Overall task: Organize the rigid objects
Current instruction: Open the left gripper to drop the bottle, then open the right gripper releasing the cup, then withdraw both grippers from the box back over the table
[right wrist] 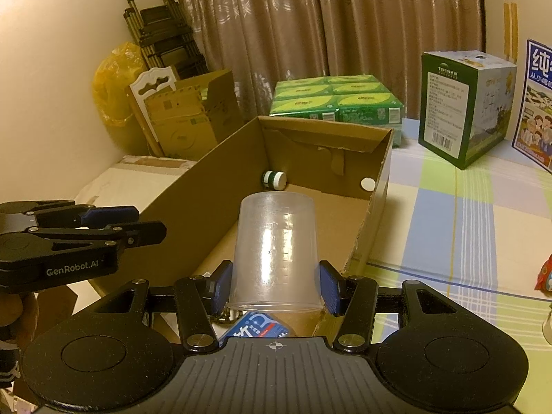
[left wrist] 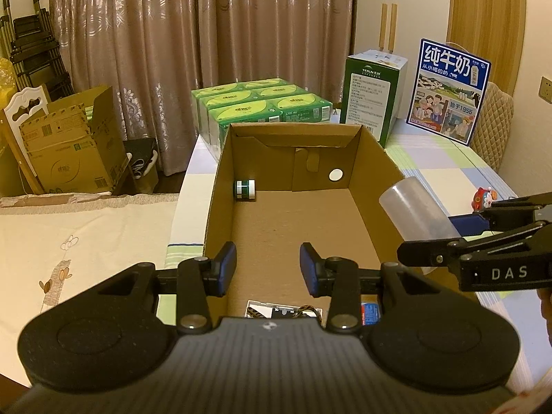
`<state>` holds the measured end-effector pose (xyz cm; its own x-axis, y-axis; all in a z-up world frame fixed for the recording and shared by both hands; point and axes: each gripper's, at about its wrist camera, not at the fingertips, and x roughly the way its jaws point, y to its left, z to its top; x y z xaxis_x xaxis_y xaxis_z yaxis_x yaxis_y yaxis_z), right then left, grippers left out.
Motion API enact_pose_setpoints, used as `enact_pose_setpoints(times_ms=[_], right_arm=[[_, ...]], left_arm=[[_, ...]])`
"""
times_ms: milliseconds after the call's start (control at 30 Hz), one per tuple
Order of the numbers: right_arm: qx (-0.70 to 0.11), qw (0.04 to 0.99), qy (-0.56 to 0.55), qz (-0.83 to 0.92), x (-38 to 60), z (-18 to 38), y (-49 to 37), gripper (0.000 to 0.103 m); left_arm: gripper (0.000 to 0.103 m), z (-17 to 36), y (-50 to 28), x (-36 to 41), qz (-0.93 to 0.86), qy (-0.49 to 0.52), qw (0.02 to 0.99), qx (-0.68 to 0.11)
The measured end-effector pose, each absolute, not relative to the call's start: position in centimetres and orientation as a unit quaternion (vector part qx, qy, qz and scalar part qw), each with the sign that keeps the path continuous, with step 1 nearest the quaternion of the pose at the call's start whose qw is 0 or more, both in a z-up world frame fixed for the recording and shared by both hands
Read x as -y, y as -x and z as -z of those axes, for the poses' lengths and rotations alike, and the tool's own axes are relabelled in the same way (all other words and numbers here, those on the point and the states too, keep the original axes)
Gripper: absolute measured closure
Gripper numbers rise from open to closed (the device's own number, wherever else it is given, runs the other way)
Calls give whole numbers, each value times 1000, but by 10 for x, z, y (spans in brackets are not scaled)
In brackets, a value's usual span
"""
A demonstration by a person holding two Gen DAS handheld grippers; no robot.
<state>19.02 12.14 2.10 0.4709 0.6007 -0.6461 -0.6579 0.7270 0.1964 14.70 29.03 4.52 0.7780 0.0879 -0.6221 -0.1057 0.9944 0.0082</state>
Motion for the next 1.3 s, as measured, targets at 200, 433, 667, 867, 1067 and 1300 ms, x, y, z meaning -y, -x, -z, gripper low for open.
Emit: enact_pose_setpoints(times_ms=[200,433,667,867,1067,1300], right_arm=[[-350,863,27,-364,-118,-22,-194,53],[-338,869,18,-361,-111,-24,-192,39],[-332,874,7,-355,-93,-34,-185,39],[-325,878,4,-351,-72,-46,-168,39],[-320,886,2,-334,-43,-59,-147,39],[-312,897,-7,-312,0,-78,-127,39]], left_arm=[[68,-45,-146,-290,-52,15,943,-329],[68,-45,-143,-287,-50,15,944,-327],[68,-51,-137,-280,-49,20,945,-322],[68,-62,-126,-267,-44,25,949,-312],[67,-77,-108,-247,-36,28,952,-302],[66,-95,-89,-211,-21,21,955,-294]])
